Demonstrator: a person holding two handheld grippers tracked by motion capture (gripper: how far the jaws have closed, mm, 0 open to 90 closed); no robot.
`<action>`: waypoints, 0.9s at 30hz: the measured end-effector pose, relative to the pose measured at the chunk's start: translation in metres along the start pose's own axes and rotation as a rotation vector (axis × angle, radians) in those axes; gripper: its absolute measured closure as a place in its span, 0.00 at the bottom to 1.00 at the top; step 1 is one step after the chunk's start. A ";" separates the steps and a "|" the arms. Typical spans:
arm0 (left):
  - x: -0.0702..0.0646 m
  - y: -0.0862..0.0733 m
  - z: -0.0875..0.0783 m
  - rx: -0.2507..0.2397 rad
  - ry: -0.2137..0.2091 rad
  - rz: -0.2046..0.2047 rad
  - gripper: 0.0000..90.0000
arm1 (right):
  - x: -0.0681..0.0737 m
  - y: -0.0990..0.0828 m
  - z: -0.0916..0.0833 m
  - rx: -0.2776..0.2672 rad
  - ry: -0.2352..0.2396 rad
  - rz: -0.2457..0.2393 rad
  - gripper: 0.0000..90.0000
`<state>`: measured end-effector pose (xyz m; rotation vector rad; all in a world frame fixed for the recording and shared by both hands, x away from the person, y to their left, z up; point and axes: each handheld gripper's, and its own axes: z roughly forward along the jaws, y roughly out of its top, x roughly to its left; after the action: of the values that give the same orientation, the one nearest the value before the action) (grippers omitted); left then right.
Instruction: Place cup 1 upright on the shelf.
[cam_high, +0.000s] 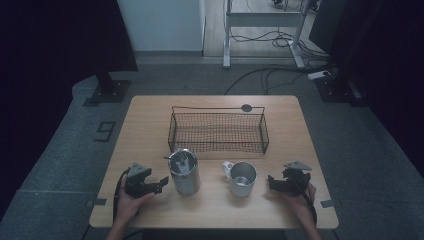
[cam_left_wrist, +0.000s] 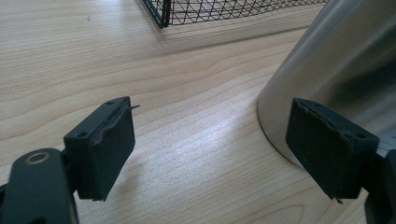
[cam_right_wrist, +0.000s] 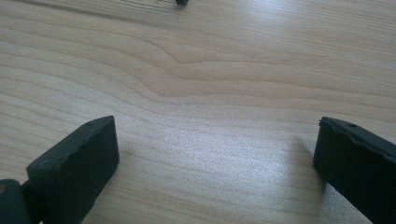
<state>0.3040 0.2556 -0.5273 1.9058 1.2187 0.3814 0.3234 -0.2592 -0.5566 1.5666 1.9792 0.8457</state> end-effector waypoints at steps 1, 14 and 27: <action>0.000 0.000 -0.001 -0.003 -0.003 0.002 0.18 | 0.000 0.000 0.000 -0.001 -0.002 0.000 0.00; -0.006 0.011 -0.025 -0.073 -0.049 0.007 0.17 | 0.001 0.000 -0.001 -0.001 -0.003 0.003 0.01; -0.025 0.021 -0.043 -0.119 -0.107 0.039 0.17 | 0.002 -0.001 -0.001 -0.005 -0.009 0.004 0.02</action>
<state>0.2780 0.2508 -0.4800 1.8260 1.0669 0.3607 0.3214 -0.2577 -0.5563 1.5693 1.9671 0.8427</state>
